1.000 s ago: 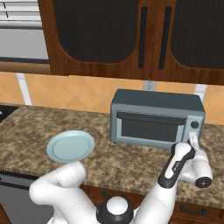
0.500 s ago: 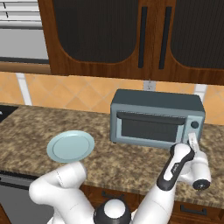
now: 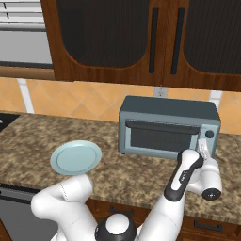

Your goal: Pick up the kebab skewer and baguette bread, and place them inside the toaster oven. Close the toaster oven door and start by setting the timer.

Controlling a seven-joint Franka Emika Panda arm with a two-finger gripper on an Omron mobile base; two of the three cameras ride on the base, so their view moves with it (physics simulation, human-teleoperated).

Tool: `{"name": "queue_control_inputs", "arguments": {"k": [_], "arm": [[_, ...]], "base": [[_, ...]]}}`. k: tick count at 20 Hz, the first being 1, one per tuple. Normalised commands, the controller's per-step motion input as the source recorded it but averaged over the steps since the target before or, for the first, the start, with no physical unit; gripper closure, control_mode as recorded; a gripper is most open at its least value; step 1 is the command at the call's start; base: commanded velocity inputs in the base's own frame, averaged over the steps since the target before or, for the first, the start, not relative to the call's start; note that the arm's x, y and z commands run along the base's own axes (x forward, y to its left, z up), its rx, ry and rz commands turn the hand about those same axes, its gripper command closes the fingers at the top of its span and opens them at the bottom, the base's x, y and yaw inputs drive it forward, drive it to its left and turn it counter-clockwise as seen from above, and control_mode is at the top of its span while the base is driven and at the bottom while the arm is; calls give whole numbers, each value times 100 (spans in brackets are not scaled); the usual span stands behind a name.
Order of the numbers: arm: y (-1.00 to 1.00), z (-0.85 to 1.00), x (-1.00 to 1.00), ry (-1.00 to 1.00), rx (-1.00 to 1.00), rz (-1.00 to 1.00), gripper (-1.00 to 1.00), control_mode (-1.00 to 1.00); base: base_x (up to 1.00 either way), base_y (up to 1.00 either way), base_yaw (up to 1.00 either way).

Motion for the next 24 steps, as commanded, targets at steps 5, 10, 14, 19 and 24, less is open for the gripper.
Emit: {"name": "queue_control_inputs", "arguments": {"k": [5,10,14,19,24], "arm": [[-1,-4,0,0,0,0,-100,-100],[0,-1,0,0,0,0,-100,-100],[8,0,9,0,0,0,-100,-100],[32,-1,14,0,0,0,100,-100],[32,0,25,0,3,0,100,-100]], "base": [[0,0,0],[0,0,0],[0,0,0],[0,0,0],[0,0,0]]}}
